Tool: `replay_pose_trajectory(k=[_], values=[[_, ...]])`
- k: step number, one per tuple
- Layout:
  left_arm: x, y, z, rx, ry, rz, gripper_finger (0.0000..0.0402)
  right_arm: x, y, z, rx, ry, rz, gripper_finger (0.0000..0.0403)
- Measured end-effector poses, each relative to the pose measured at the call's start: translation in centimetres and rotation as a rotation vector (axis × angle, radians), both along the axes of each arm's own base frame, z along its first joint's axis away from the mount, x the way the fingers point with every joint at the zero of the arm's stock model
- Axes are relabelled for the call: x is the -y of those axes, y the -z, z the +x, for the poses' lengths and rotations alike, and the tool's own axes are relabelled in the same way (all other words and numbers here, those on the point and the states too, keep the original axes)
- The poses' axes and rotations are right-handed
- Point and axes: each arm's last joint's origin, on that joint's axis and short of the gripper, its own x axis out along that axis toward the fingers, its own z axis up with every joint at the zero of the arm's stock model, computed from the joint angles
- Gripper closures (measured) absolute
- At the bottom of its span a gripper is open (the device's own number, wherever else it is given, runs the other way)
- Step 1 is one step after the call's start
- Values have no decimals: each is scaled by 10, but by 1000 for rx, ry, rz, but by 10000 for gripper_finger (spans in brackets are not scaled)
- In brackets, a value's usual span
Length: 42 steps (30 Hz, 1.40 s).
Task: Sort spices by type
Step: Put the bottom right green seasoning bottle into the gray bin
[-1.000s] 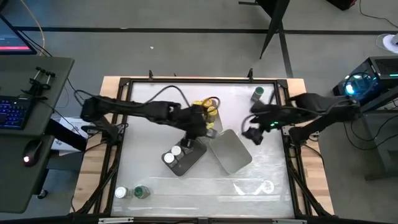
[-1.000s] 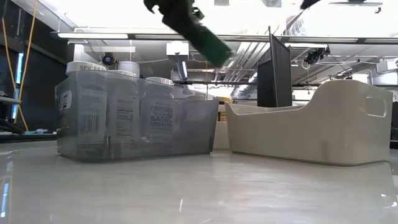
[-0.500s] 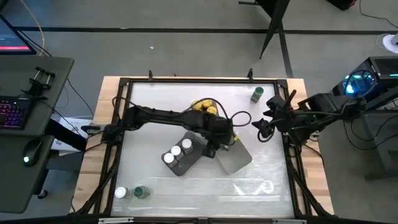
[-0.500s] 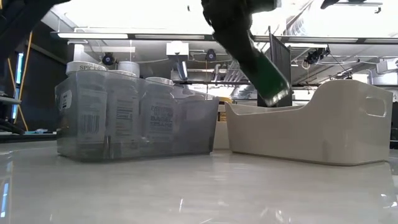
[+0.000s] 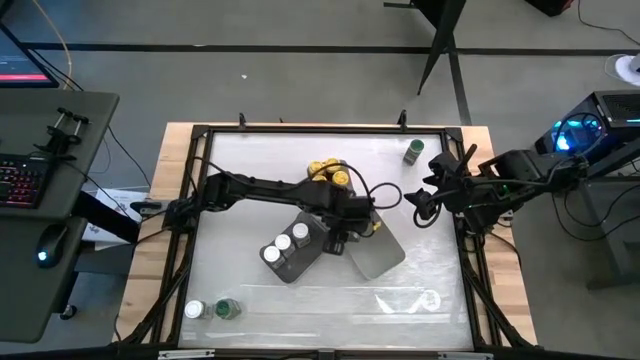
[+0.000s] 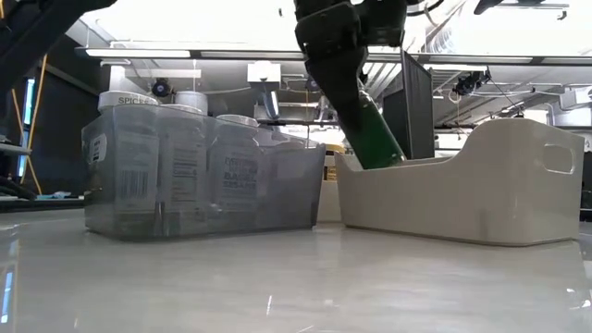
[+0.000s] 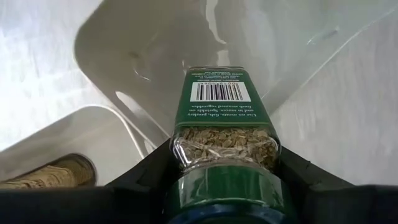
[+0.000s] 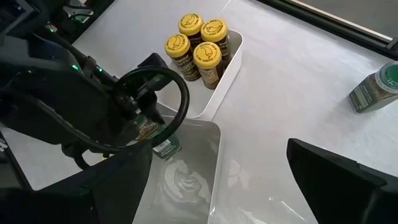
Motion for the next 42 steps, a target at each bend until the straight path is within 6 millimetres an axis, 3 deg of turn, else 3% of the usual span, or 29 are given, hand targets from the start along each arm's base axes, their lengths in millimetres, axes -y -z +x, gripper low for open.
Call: replay_pose_trajectory(k=[9,31,36,39,42], values=[[-3,17,2,-64,-66,-14,164,0,0,0,12,28,22,37],[3,6,3,-5,-37,-92,159,0,0,1,23,39,0,37],[-5,-32,-13,45,-36,-91,158,-3,4,7,-28,-7,46,37],[-17,-69,-33,104,-50,-90,159,-11,13,21,-103,-71,61,43],[-33,-109,-60,202,-73,-87,168,-24,28,44,-211,-184,56,75]])
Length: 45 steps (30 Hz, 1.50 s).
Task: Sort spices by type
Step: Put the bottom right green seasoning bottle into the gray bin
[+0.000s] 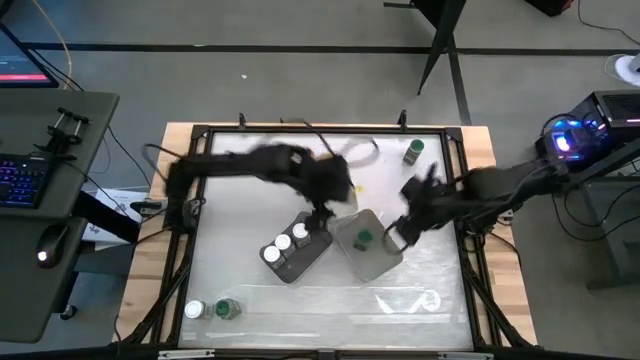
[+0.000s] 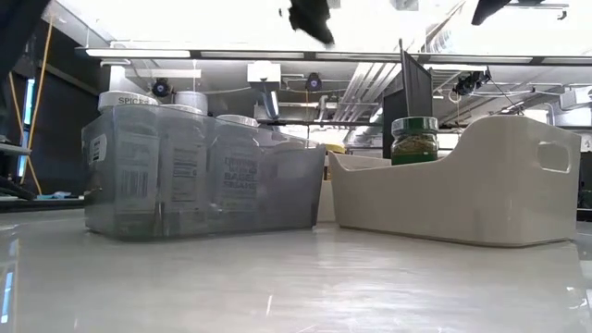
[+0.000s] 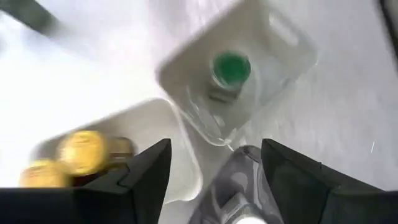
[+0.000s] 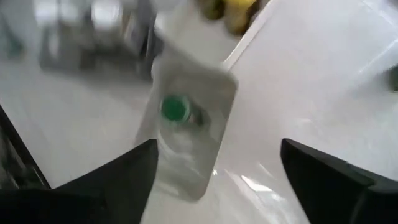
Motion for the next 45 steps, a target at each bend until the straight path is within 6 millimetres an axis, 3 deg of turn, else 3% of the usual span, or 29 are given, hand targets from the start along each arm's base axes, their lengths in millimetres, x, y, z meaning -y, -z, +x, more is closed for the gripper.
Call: replay_pose_trajectory(k=[4,7,10,12,16,20,25,35,45], values=[[-26,-49,-52,180,-93,28,213,-20,29,33,-145,-173,-44,167],[-37,-71,-98,293,-211,47,276,-32,54,53,-265,-267,-91,271],[-36,-79,-147,416,-318,13,358,-40,71,65,-350,-369,-138,377],[-32,-77,-177,506,-390,-37,389,-41,83,71,-366,-431,-112,385],[-14,-56,-221,655,-456,-172,392,-33,125,63,-390,-445,91,399],[-3,-32,-254,751,-496,-235,398,-27,131,40,-326,-255,162,400],[0,-14,-274,836,-531,-243,401,-31,128,44,-123,-64,238,402],[0,-10,-282,855,-465,-165,401,-24,167,74,-187,141,246,402],[1,-10,-282,848,-436,-151,401,-3,172,87,-138,198,184,403]])
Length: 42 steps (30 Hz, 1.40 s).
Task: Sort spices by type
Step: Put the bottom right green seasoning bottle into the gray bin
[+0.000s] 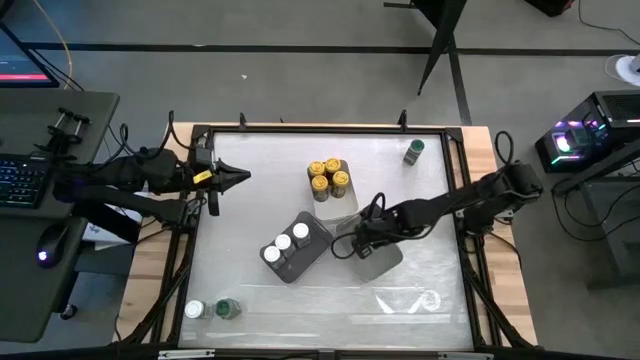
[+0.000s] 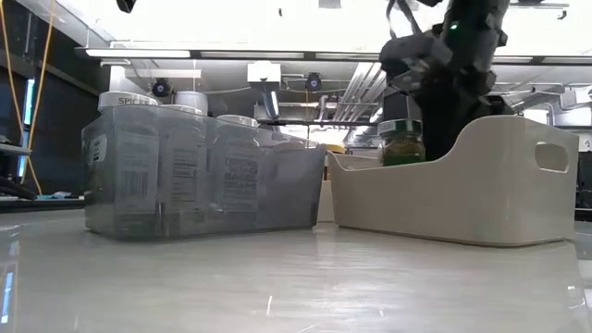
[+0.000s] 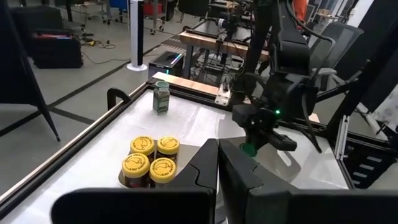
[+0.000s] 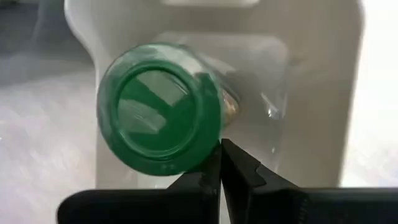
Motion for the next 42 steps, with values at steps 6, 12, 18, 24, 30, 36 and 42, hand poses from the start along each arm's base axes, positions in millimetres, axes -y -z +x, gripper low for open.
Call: replay_pose_trajectory(k=[6,12,18,24,30,36,42], values=[[0,0,0,0,-7,1,401,14,-1,7,35,-23,-43,403],[0,0,0,0,-9,-1,401,21,-3,14,86,-68,-40,403],[0,1,2,-3,-16,-3,401,21,-4,15,89,-124,-50,403],[0,3,8,-27,-36,3,401,24,-2,10,33,-174,-83,403],[1,7,16,-55,-41,-12,401,32,-1,10,12,-171,-117,403],[1,10,21,-73,-41,-11,401,37,-5,20,112,-197,-127,403],[1,10,21,-71,-40,-10,401,37,-5,21,112,-283,-118,403]])
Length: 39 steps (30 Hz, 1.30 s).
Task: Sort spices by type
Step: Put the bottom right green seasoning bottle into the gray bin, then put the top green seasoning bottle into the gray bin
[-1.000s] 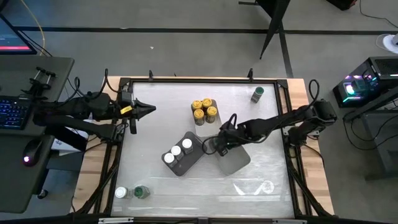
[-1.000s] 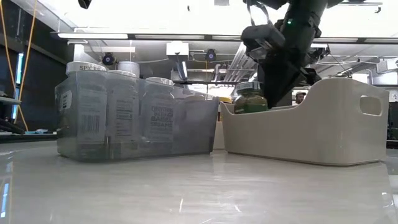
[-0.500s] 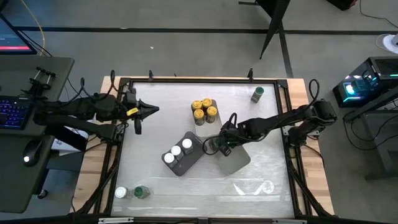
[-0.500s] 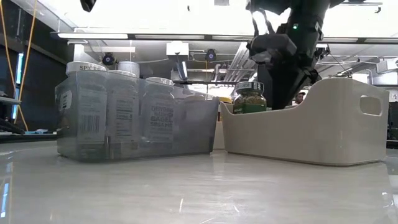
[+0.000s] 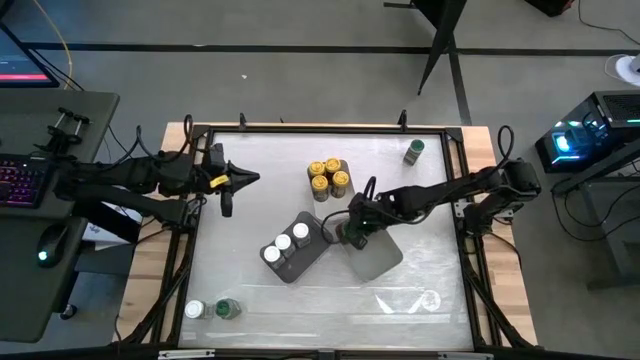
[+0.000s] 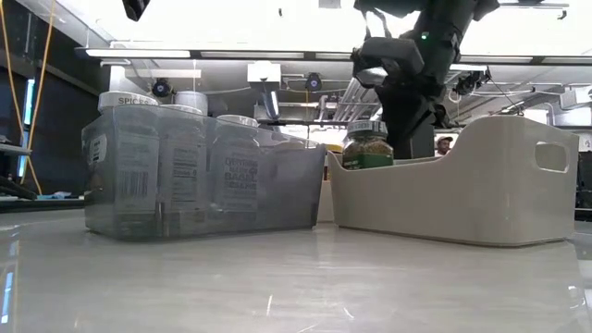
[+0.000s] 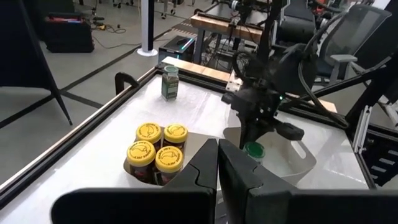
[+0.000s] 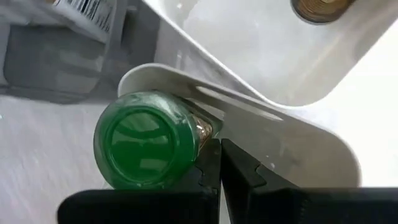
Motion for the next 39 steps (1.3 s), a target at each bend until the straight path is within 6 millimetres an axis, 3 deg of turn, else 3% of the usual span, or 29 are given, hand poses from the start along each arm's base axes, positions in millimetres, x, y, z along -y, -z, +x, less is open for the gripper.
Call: replay_pose_trajectory(k=[8,15,21,25,29,35,39], values=[[0,-1,0,4,7,22,401,2,-6,-6,-16,-47,-11,403],[0,-1,0,5,5,17,401,7,-46,-43,1,18,-17,403],[0,-1,0,13,-2,-9,401,17,-81,-70,190,307,-68,403],[0,-1,0,12,4,-10,401,38,-86,-78,253,619,-91,391],[1,-1,0,5,33,6,401,76,-81,-85,154,717,-32,335],[1,-1,1,13,27,-24,401,155,-80,-110,107,844,-60,192],[1,-1,1,34,3,-104,401,191,-74,-135,53,979,-11,98]])
